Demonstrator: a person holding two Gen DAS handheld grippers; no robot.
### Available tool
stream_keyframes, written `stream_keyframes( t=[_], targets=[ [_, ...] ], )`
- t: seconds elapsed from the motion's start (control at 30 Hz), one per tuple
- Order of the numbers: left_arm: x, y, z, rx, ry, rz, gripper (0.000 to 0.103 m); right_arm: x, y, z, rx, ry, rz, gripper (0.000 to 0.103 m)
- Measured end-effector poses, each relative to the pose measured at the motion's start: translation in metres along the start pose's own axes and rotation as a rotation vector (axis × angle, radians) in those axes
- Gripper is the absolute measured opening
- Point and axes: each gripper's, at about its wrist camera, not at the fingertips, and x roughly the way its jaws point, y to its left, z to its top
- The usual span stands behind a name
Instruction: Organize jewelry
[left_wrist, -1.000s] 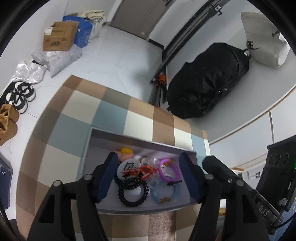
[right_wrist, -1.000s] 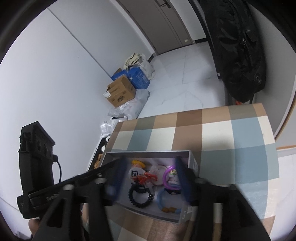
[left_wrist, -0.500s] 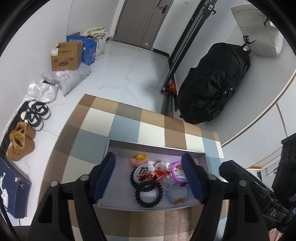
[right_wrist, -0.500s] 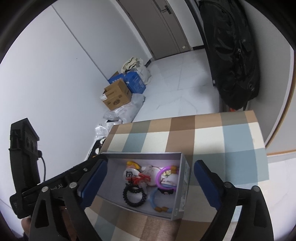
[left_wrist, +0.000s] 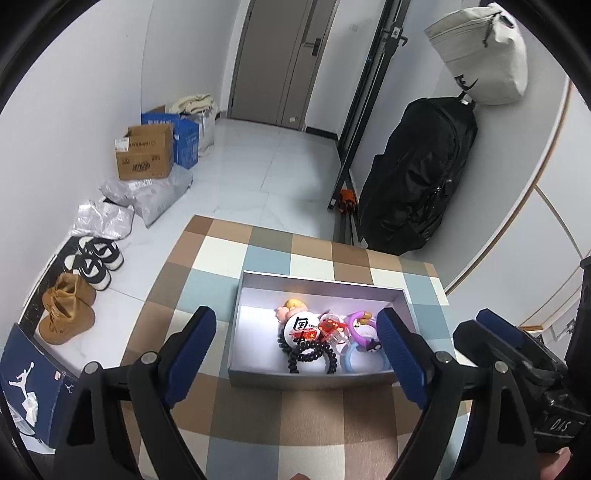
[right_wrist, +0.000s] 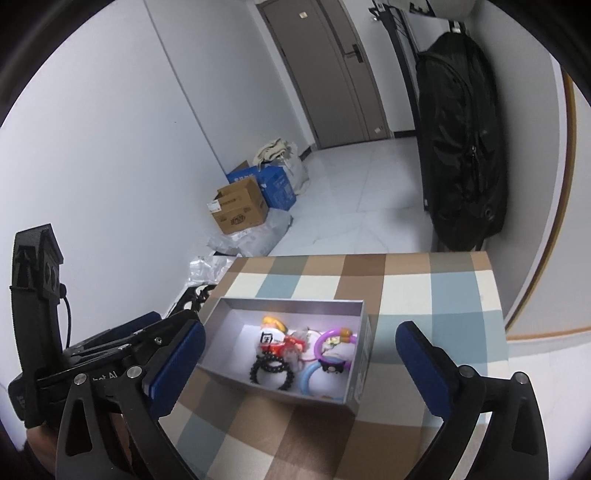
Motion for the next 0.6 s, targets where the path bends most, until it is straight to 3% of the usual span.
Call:
stream_keyframes(
  t=[0.3, 0.6],
  targets=[
    [-0.013, 0.002, -0.011, 0.008, -0.058, 0.031, 0.086, -0.019, 0.003, -0.019, -0.021, -0.026, -0.01, 0.103],
    [-0.016, -0.002, -0.02, 0.029, -0.06, 0.043, 0.086, -0.027, 0.0, -0.022, -0.011, -0.045, -0.026, 0.103]
  ],
)
